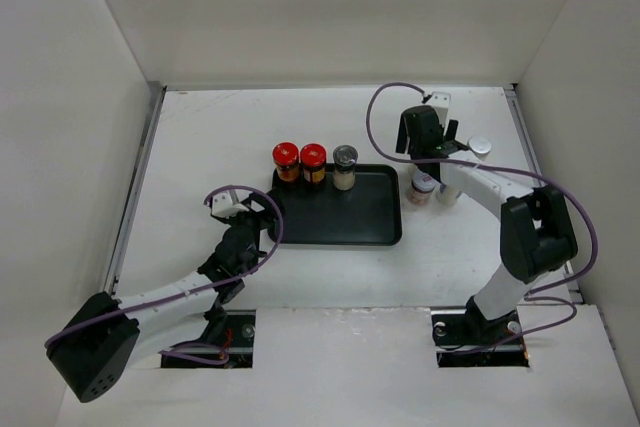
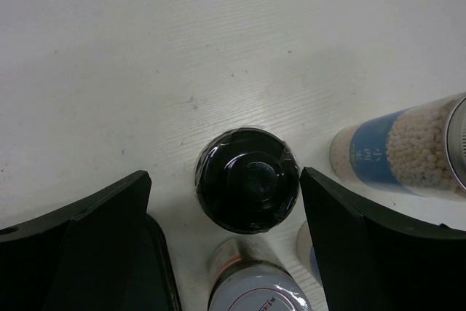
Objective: Organize the condiment bottles
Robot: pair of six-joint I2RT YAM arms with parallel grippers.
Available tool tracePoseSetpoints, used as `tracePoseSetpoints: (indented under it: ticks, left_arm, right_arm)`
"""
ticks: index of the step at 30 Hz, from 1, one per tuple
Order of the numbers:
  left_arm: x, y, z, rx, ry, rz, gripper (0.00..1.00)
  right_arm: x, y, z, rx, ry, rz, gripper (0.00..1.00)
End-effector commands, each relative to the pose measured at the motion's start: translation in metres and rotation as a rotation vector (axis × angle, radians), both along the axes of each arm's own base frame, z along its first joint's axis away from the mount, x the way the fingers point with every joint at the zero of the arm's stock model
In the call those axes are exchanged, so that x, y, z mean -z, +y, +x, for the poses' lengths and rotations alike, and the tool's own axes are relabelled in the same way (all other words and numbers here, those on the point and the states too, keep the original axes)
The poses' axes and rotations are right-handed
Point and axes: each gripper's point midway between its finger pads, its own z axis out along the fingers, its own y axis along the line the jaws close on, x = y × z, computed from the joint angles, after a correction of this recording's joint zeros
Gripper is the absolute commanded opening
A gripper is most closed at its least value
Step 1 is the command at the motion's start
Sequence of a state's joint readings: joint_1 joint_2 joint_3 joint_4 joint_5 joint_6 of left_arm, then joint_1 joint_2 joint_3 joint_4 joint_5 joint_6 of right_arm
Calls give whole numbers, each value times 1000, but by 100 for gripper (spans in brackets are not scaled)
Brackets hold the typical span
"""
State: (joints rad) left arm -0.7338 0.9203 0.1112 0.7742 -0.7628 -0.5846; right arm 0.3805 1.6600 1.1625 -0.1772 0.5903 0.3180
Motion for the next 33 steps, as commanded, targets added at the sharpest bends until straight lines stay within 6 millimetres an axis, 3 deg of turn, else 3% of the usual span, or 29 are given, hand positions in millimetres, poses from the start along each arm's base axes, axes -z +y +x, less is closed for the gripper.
tracePoseSetpoints:
  ticks: [1, 7, 10, 11, 13, 15, 19, 21, 27, 33]
  left_arm:
    - [-11, -2, 1, 2, -34, -44, 78]
    - [-10, -1, 2, -1, -33, -45, 78]
    - [-8, -1, 3, -4, -24, -36, 78]
    - [-7, -1, 4, -4, -23, -35, 78]
    - [-10, -1, 3, -4, -31, -43, 78]
    - [-9, -1, 3, -4, -29, -41, 78]
    - [-6, -2, 4, -3, -18, -31, 78]
    - [-8, -3, 3, 2, -24, -37, 78]
    - [-6, -4, 4, 8, -19, -36, 78]
    - [-6, -4, 5, 5, -17, -34, 78]
  right_arm:
    - [-9, -9, 5, 55, -36, -27, 90]
    - [10, -10, 13, 48, 5, -13, 87]
    - [15, -7, 20, 37, 7, 19, 77]
    - [14, -8, 22, 44, -1, 22, 69]
    - [0, -8, 26, 59, -67, 32, 57]
    - [-28, -8, 24, 74, -180, 35, 54]
    - [-85, 19, 9, -12, -349, 42, 53]
    - [-91, 39, -1, -78, -352, 50, 53]
    - [-66, 95, -23, -196, -290, 94, 53]
    - [-31, 121, -27, -233, -234, 152, 55]
